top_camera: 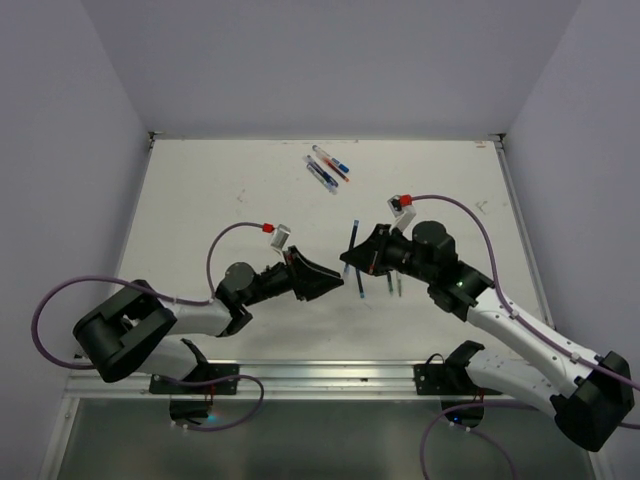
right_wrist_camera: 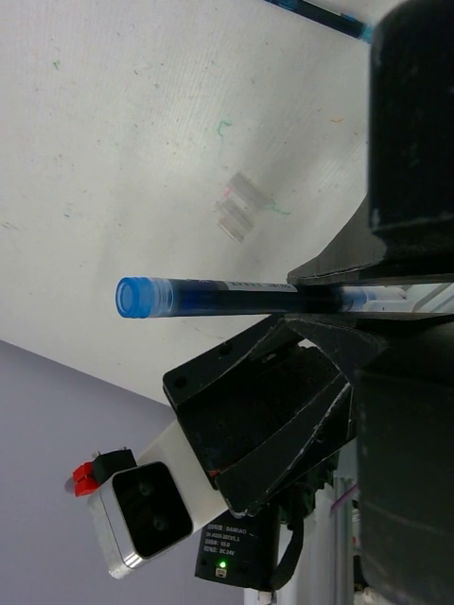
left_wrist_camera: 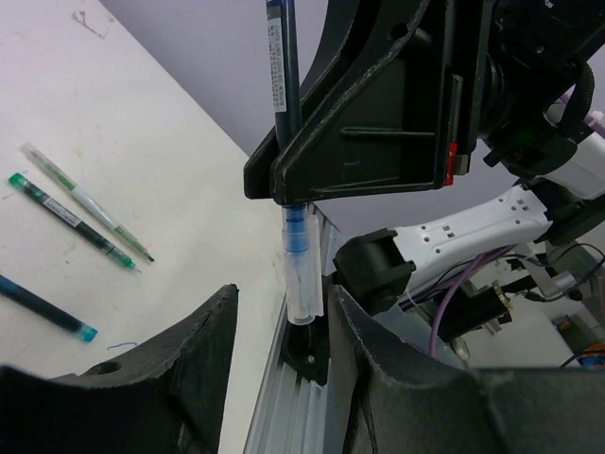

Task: Open the pen caps

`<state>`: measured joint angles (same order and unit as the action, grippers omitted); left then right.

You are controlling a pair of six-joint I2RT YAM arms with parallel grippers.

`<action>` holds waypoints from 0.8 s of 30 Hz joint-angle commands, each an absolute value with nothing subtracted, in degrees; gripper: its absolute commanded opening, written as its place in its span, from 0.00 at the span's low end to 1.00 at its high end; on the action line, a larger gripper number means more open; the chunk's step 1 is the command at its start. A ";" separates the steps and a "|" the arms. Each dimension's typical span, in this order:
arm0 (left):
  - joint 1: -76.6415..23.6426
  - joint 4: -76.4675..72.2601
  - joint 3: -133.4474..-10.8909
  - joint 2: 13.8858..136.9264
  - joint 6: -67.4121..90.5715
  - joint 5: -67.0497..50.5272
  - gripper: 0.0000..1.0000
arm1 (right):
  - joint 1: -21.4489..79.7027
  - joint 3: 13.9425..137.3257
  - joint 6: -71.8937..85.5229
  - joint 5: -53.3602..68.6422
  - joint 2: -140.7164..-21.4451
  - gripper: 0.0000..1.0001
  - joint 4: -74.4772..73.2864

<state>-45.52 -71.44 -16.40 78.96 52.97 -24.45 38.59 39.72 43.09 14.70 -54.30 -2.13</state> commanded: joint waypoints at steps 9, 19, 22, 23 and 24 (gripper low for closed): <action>-47.63 -83.84 -20.83 84.81 56.78 -27.33 0.39 | 38.67 39.29 44.38 16.61 -53.00 0.00 1.76; -47.99 -81.32 -18.37 84.38 54.51 -27.07 0.00 | 38.50 42.43 42.46 7.84 -53.26 0.00 -4.54; -47.99 -76.84 -16.09 82.27 51.61 -26.28 0.00 | 35.35 48.49 38.87 1.50 -55.10 0.00 -10.26; -47.99 -75.86 -15.04 81.13 51.16 -26.02 0.00 | 33.85 49.99 38.41 1.49 -55.46 0.00 -11.24; -47.99 -75.15 -14.42 80.60 50.72 -26.02 0.00 | 32.27 51.40 38.15 2.19 -55.98 0.00 -12.03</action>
<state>-47.72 -74.78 -18.00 83.53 55.27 -24.45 37.95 44.18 42.59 11.51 -55.64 -9.47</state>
